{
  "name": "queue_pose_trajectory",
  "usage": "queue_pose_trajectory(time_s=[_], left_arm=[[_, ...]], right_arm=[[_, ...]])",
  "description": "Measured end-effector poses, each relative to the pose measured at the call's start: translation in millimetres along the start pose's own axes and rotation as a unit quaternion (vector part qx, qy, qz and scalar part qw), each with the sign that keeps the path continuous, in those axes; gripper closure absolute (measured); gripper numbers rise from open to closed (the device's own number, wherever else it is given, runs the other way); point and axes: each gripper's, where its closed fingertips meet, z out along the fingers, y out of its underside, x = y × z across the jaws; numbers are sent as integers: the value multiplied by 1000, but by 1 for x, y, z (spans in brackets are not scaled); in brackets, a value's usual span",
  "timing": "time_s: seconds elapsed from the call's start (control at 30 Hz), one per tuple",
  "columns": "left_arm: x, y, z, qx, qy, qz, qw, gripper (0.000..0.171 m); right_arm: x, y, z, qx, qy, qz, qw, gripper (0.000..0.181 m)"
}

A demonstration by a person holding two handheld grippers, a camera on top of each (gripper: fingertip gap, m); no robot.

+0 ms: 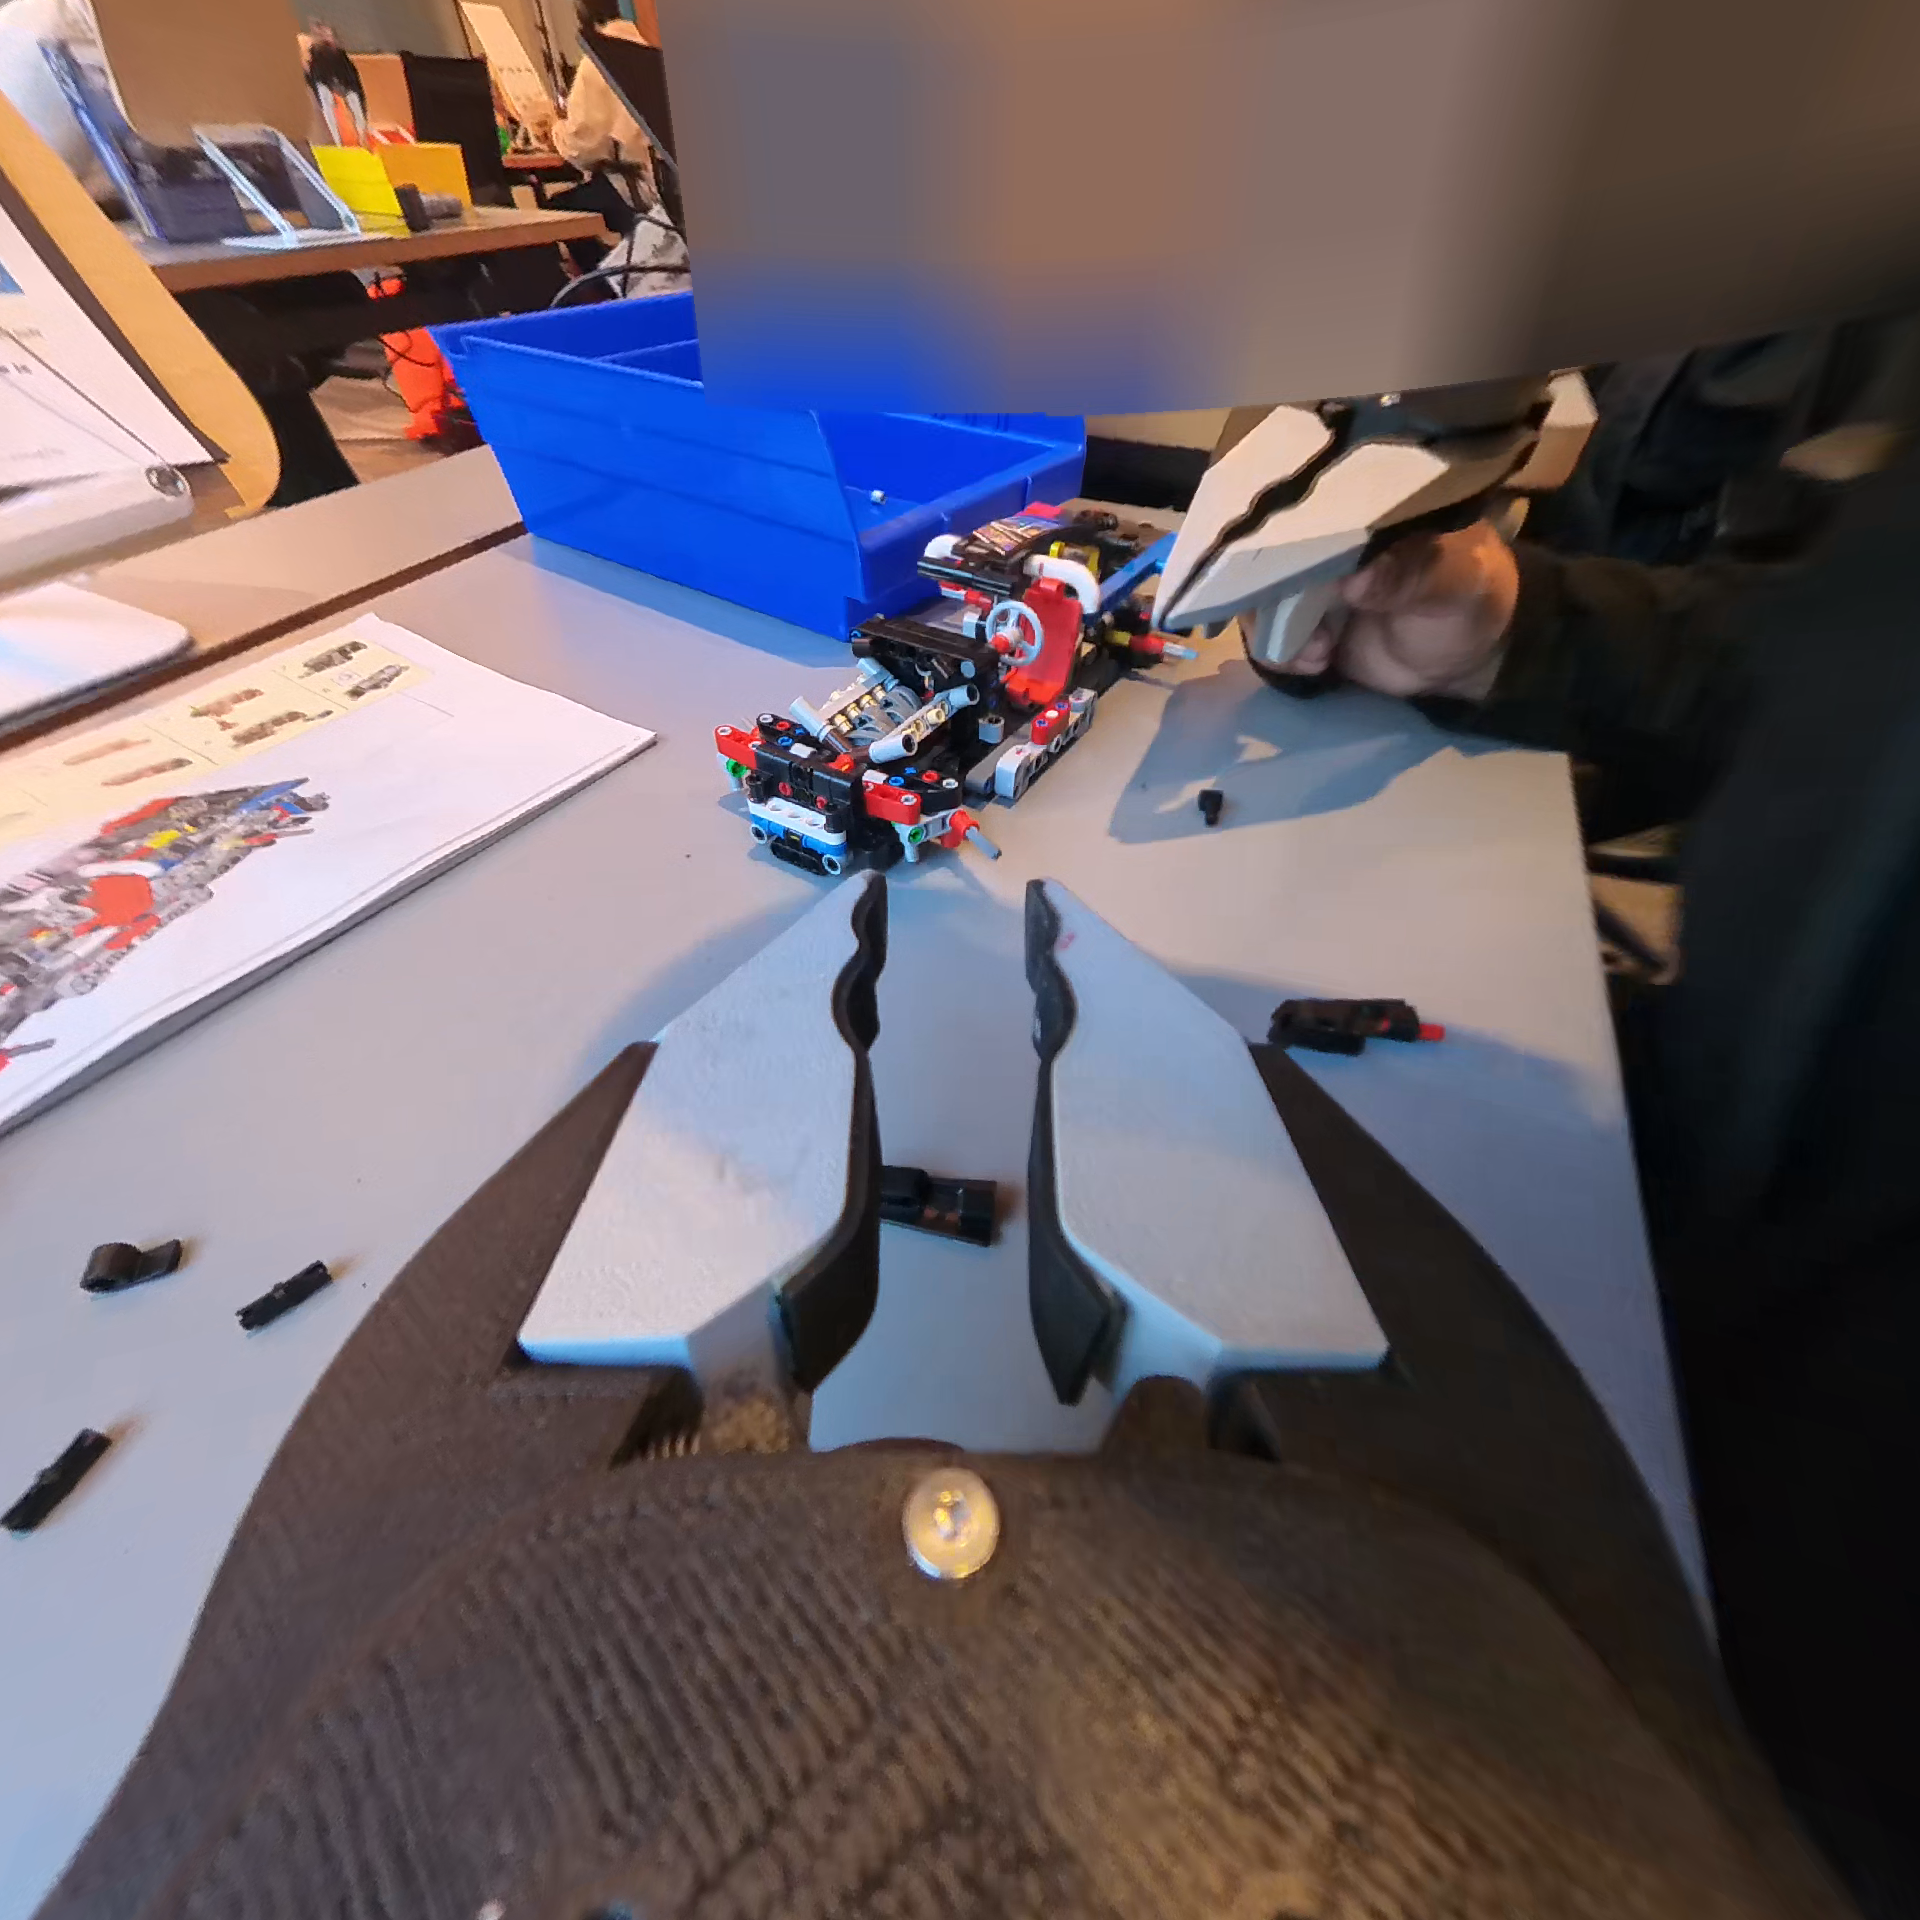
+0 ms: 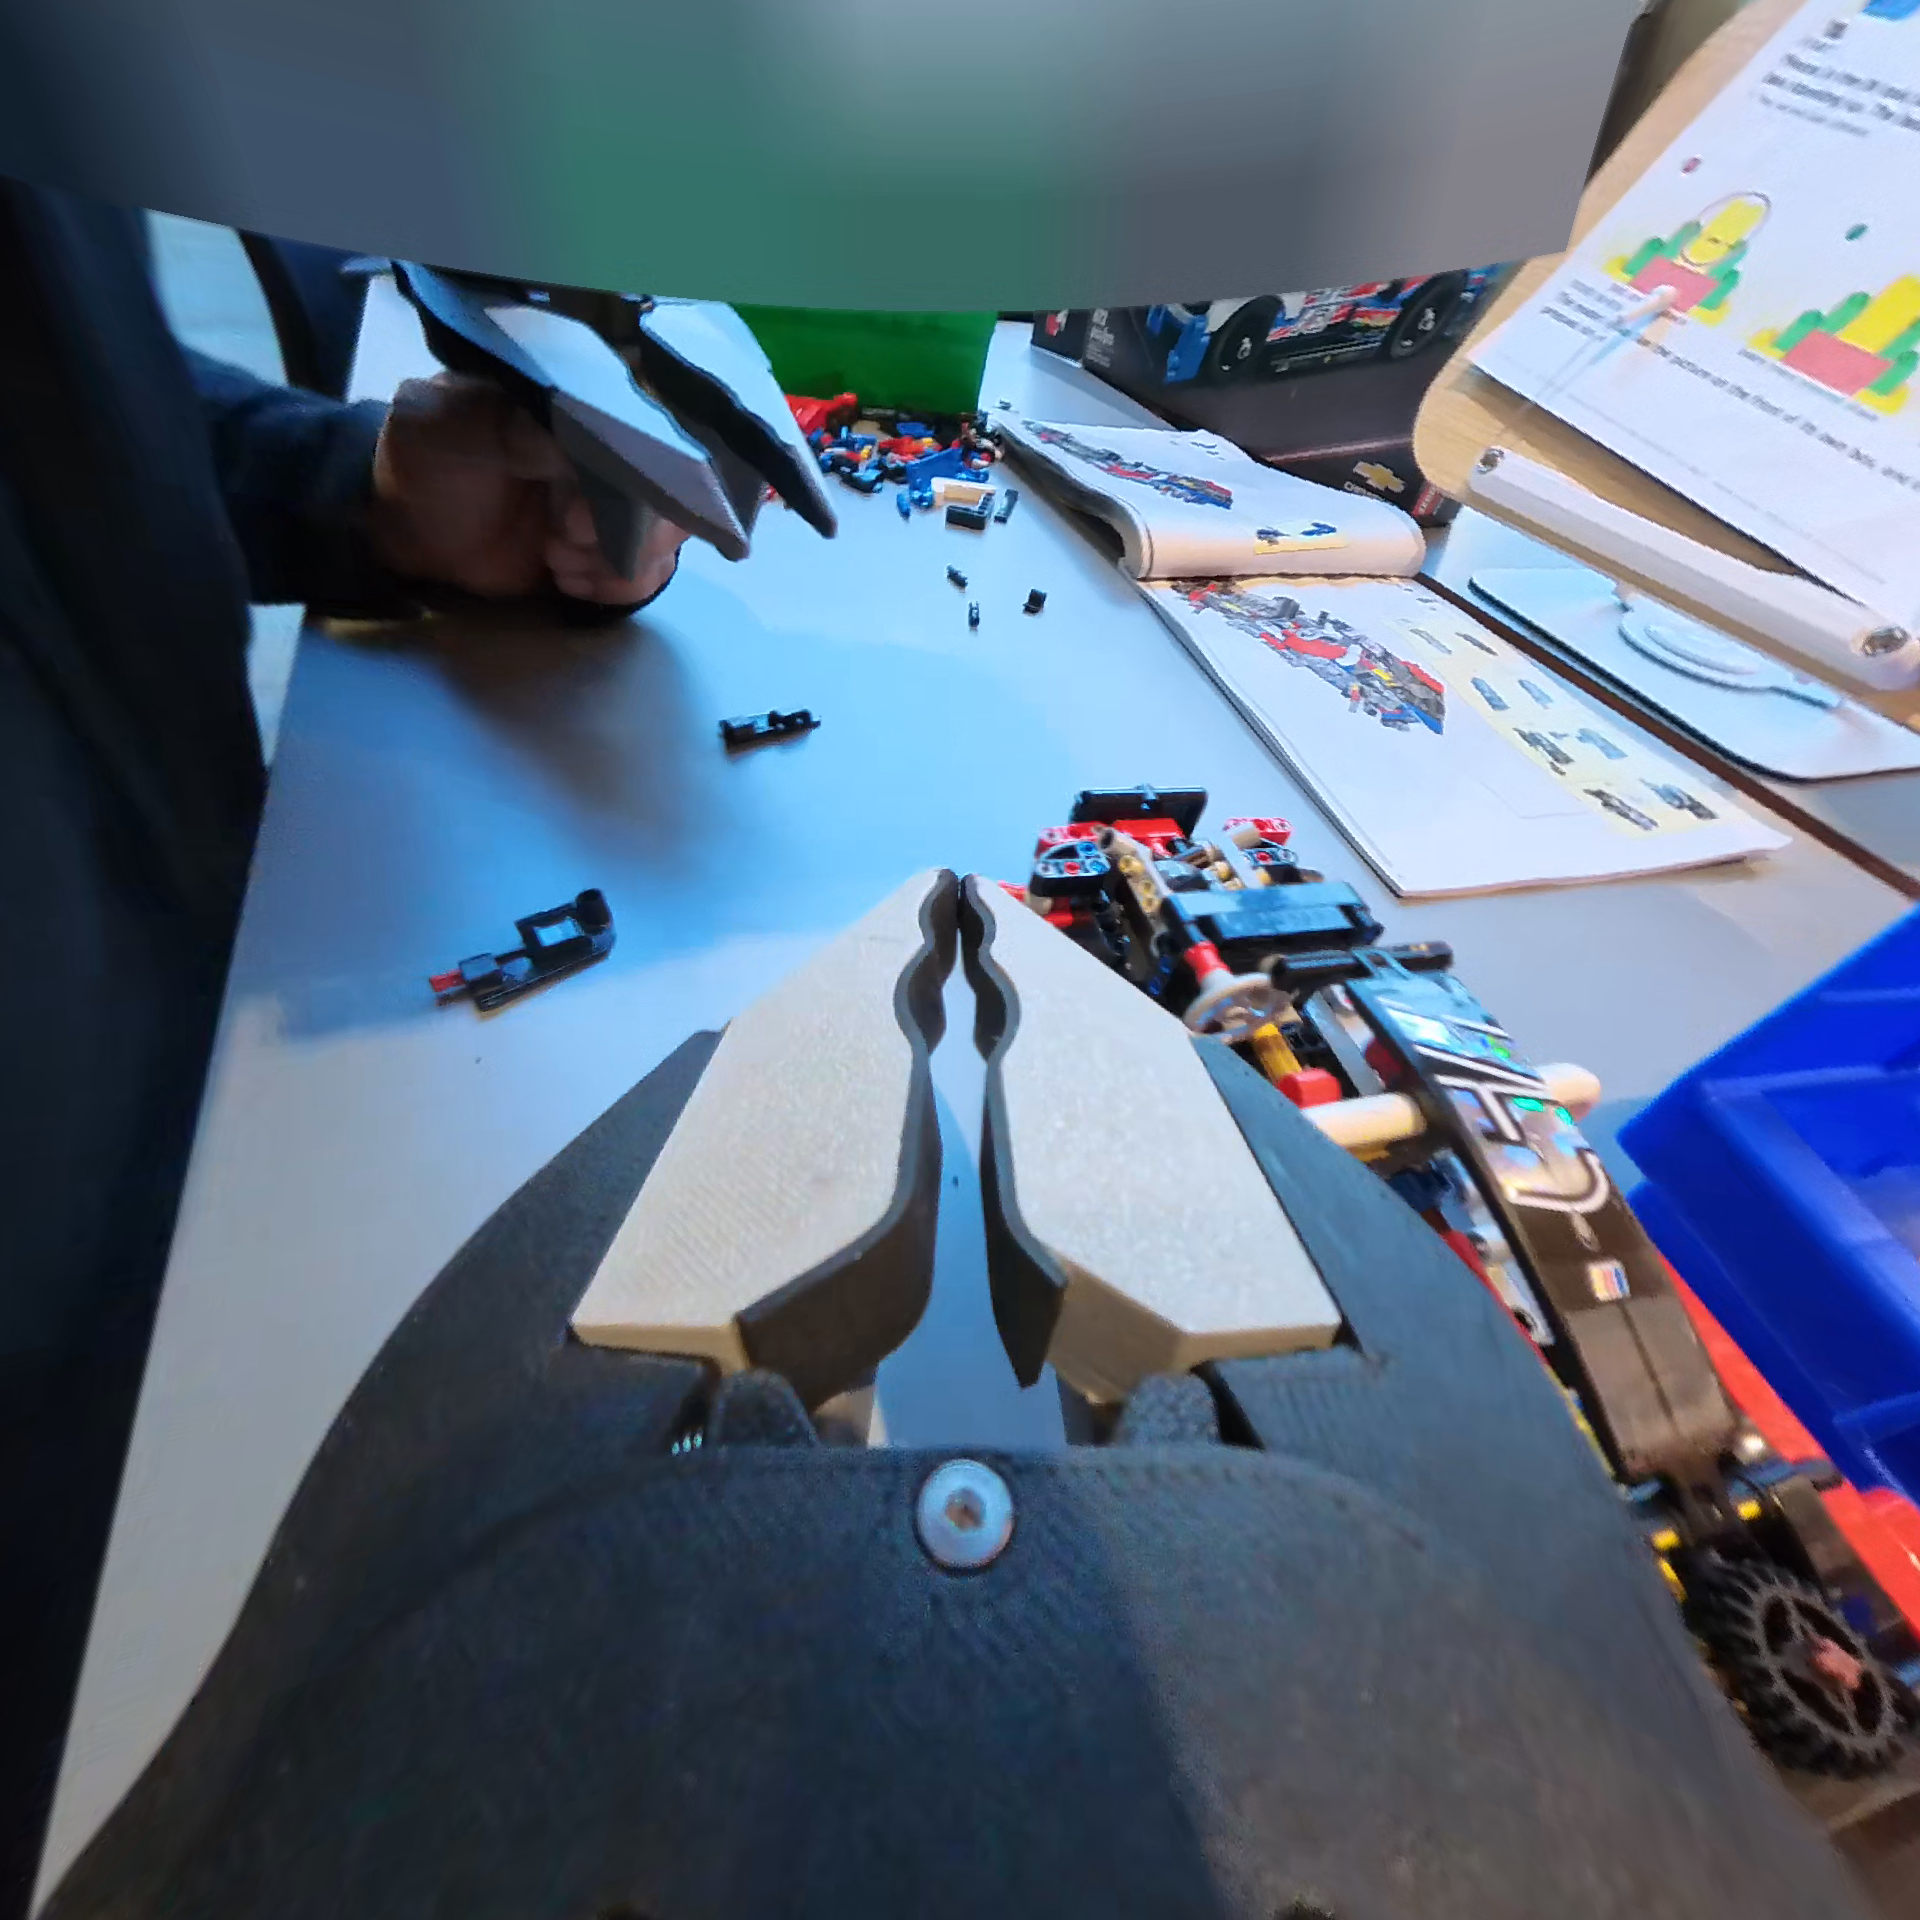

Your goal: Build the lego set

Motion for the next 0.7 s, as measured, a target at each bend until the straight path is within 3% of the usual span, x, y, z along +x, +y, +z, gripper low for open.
queue_pose_trajectory(time_s=[0.23, 0.5, 0.7], left_arm=[[4, 0, -2, 1, -19, 26, 999, 149], [19, 19, -13, -56, -53, 88, 993, 148], [16, 32, -22, -96, -89, 127, 983, 148]], right_arm=[[-12, 6, 0, -32, -2, 4, 999, 169], [-87, 23, -14, -108, -6, 74, 991, 146], [-116, 35, 15, -177, -5, 79, 981, 143]])
